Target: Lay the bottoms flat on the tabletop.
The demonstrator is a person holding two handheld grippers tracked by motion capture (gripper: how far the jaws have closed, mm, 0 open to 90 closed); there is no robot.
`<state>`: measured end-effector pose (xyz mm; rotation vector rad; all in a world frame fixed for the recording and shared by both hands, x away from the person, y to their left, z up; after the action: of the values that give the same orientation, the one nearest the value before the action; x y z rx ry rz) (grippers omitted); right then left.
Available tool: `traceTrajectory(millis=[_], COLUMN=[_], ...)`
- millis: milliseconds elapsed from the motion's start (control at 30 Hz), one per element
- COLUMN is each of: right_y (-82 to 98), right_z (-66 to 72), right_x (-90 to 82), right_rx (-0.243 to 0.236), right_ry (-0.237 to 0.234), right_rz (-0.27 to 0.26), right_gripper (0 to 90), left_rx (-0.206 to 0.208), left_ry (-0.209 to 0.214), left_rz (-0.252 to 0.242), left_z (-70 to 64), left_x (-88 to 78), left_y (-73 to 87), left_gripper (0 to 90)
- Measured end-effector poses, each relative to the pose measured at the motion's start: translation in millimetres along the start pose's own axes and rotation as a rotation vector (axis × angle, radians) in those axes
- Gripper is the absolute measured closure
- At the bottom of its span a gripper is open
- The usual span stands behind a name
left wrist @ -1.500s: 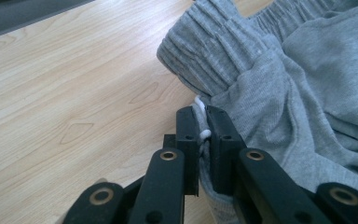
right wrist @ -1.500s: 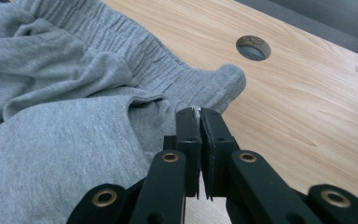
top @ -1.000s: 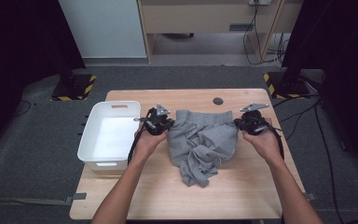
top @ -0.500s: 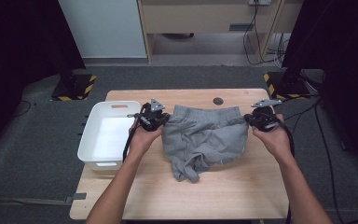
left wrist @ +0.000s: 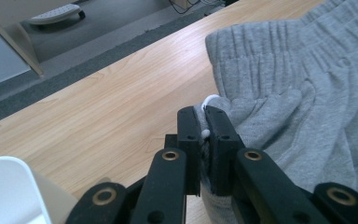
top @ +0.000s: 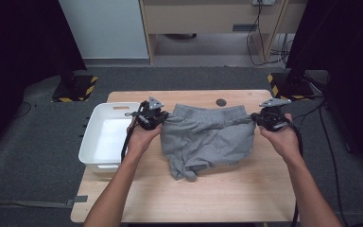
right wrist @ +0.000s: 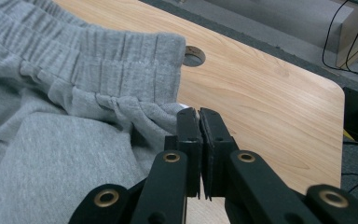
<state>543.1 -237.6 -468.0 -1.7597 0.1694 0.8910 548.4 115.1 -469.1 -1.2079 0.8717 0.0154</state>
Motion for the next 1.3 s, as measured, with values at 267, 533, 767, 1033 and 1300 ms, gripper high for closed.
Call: traceTrajectory(millis=[267,533,767,1033,1300], right_y=[-5.8,-14.7,-17.3,-23.9,-30.3], right_z=[-4.9,-6.0,-6.9,-6.9,-6.8], right_x=[-10.4,-18.6,-21.0,-31.0,-38.3], right_rx=[-0.014,-0.043,-0.044,-0.05,-0.033], right_ry=[0.014,0.034,0.039,0.047,0.04], right_rz=[-0.016,-0.019,-0.033,-0.061,-0.093], right_gripper=[88.5,88.7,88.7,88.7,88.6], left_rx=[0.007,0.005,-0.008,-0.001,-0.006], left_ry=[-0.01,-0.022,-0.025,-0.034,-0.046], left_rz=[-0.018,-0.026,-0.039,-0.061,-0.055], left_z=[3.8,7.6,11.5,9.6,13.3], left_x=[-8.4,-12.9,-17.0,-27.6,-30.0], left_y=[-6.1,-8.5,-9.7,-17.6,-27.7], left_gripper=[85.4,85.5,85.5,85.5,85.4])
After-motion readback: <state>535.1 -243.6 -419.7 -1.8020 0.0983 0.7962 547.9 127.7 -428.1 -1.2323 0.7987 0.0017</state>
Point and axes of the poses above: each handheld gripper's, and its own axes: x roughly forward along the jaws, y roughly out of its underside, z roughly to its left, the point moved 9 cm from there along x, roughly forward along the jaws, and after that the axes turned 1 degree about -x, right-handed, at the moved point
